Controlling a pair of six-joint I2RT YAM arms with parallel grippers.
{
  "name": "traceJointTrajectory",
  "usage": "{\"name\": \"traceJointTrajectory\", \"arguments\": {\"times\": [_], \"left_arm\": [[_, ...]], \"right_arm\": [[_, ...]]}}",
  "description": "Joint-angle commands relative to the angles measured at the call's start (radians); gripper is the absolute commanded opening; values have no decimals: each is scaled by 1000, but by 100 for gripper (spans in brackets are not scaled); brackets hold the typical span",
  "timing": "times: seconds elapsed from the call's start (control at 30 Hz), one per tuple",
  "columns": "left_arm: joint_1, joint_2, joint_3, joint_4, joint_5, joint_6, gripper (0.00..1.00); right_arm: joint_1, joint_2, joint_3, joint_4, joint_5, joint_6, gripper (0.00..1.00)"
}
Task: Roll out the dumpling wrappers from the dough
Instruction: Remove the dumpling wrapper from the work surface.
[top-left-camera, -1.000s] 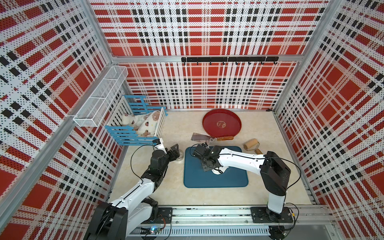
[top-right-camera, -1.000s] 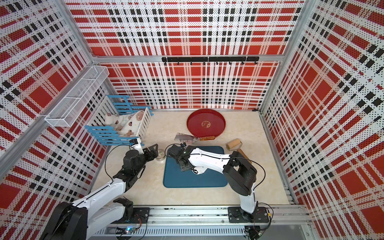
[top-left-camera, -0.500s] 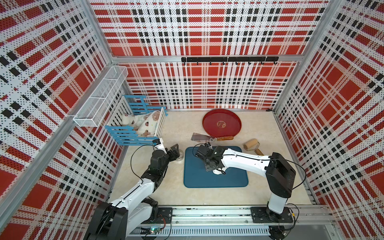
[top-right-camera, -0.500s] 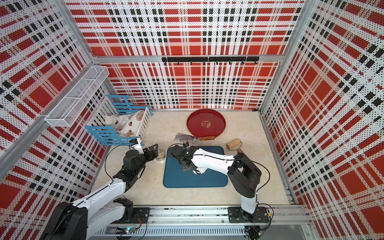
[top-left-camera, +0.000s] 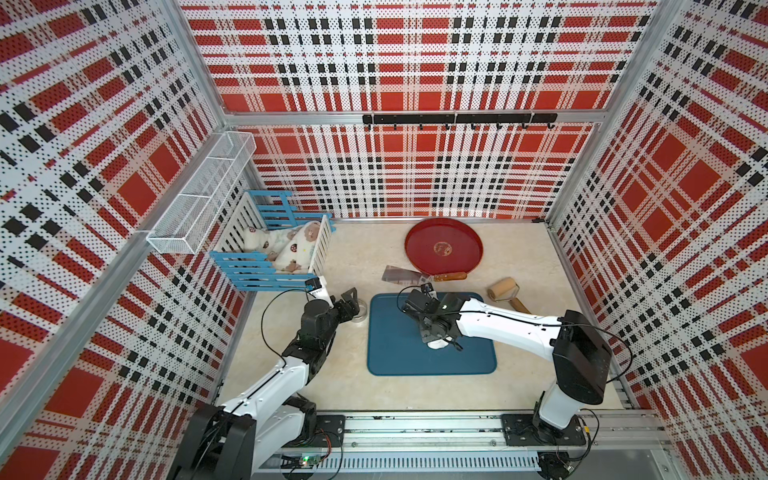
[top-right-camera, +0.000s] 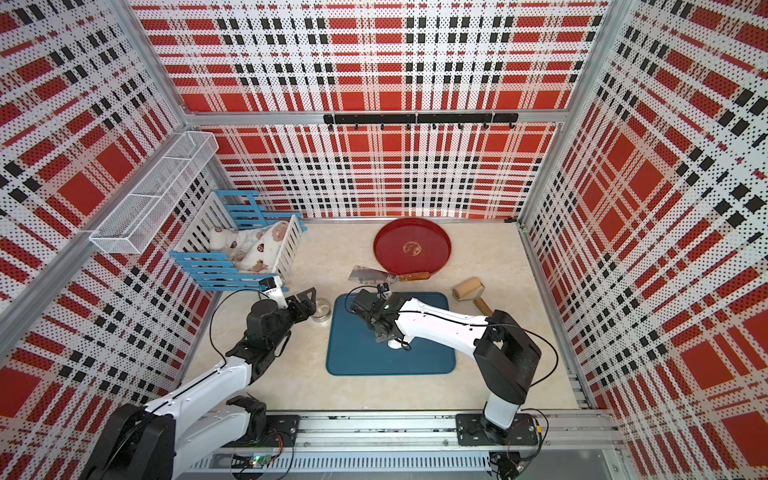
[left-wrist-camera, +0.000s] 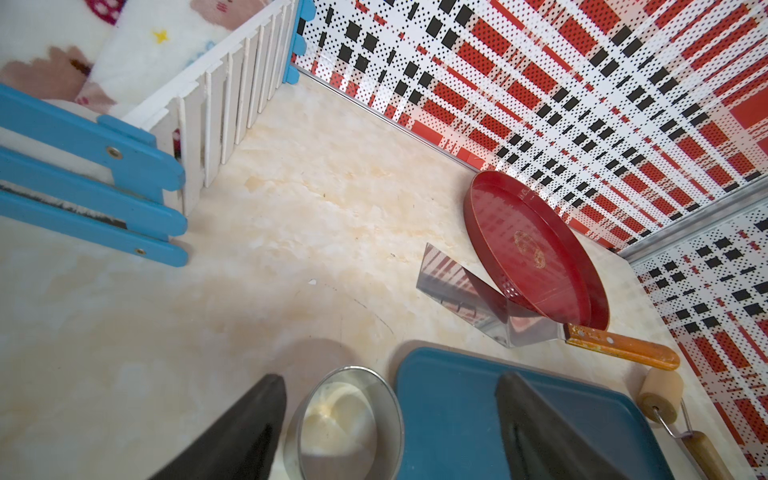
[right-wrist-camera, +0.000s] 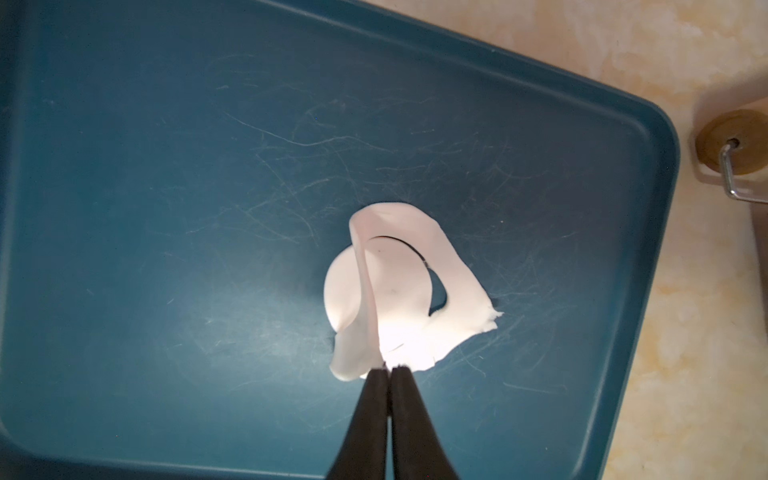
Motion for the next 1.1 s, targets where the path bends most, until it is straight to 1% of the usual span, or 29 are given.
{"name": "traceJointTrajectory", "arguments": {"times": [0.0, 0.23, 0.6, 0.7, 0.8, 0.9, 0.97, 1.07], "left_arm": [[7, 2, -6, 26, 4, 16, 84], [7, 3, -6, 27, 4, 17, 84], [6, 2, -6, 27, 9, 17, 84], [6, 0, -6, 27, 10, 16, 84], [2, 0, -6, 37, 38, 22, 84], [-27, -11, -7, 65, 79, 40, 83], [-68, -14, -1, 67, 62, 62, 84], [-106, -11, 8, 67, 35, 83, 84]], "right_arm": [[-7, -36, -13, -16, 23, 12, 9], [-8, -34, -8, 1, 3, 7, 9], [-7, -26, -3, 69, -69, -2, 22], [-7, -22, -2, 68, -69, 2, 23], [-7, -25, -3, 68, -66, 5, 24], [-8, -21, -6, 70, -66, 6, 24], [-8, -14, -8, 73, -67, 8, 24], [-8, 3, -1, 67, -54, 19, 25]]}}
